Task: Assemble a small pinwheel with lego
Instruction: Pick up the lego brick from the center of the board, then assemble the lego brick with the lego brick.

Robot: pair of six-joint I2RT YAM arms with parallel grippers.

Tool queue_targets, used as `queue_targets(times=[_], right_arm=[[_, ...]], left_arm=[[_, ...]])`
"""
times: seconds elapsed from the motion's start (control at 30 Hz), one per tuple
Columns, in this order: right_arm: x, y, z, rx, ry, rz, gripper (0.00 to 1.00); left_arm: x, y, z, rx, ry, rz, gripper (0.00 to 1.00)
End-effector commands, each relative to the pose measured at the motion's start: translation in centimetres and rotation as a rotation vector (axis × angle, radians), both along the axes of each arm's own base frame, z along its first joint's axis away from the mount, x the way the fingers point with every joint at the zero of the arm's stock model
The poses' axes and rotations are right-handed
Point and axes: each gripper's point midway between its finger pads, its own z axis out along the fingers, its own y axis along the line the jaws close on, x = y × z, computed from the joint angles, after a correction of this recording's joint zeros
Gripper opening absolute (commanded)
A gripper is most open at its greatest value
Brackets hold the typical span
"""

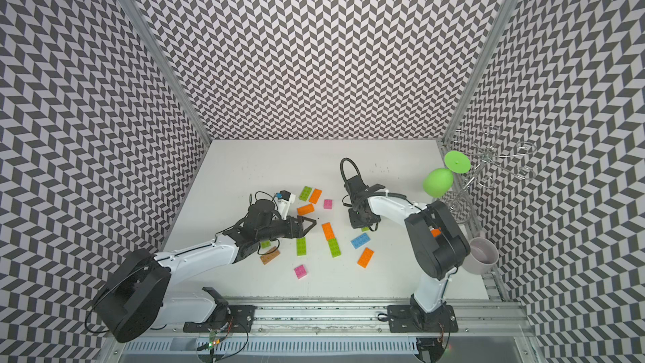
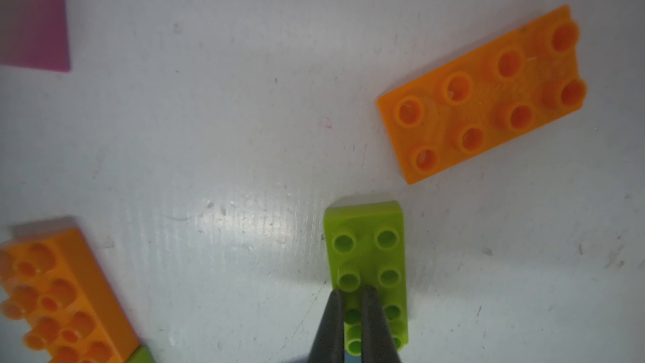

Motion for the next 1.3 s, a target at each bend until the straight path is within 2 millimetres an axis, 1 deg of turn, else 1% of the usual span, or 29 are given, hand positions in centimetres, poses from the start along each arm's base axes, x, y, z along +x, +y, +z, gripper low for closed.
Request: queue_targets(times=[0.0,0.03,0.1,0.17,0.27,0.37,0.53,0.67,0.77,0.87,1.1,1.27], right_arm=[[0.5,0.3,1.4,-0.003,-0.048,0.004,0.10],[0.8,0.7,2.1,0.006,-0.069,0.011,0.10],[0.9,1.4,3.0,0.021,-0.089,0.025,0.10],[0.8,2.1,3.5,0.034,-0.095,0.038,0.10],[0.1,3.3,3.7,0.037,-0.092,0.063,0.10],[-1.0,5.1,3.8,0.048,-0.075,0.100,0.11],[-4.3,8.4,3.8,0.081,-0.027,0.177,0.11],[-6.1,9.8,3.4,0.100,0.004,0.202,0.11],[-6.8,10.3,3.1,0.109,0.022,0.210,0.11],[-6.9,10.6,3.0,0.114,0.025,0.216,0.11],[-6.4,10.7,2.6,0.094,0.018,0.215,0.11],[-6.0,11.2,2.4,0.097,0.017,0.217,0.11]], left_arm=[[0.2,0.6,0.9,-0.030,-0.024,0.009,0.82],[0.3,0.9,1.0,-0.033,-0.027,0.018,0.82],[0.6,1.6,1.1,-0.039,-0.031,0.037,0.82],[0.8,2.2,1.2,-0.044,-0.031,0.050,0.82],[1.0,3.0,1.1,-0.049,-0.025,0.065,0.82],[1.0,3.7,0.9,-0.050,-0.020,0.084,0.83],[0.9,5.7,0.5,-0.095,0.003,0.145,0.83],[0.9,7.6,0.3,-0.147,0.017,0.192,0.83],[0.9,8.6,0.3,-0.170,0.022,0.214,0.83],[1.1,9.2,0.2,-0.168,0.022,0.222,0.83],[1.2,9.4,0.3,-0.170,0.023,0.221,0.83],[1.2,9.4,0.3,-0.172,0.022,0.222,0.83]])
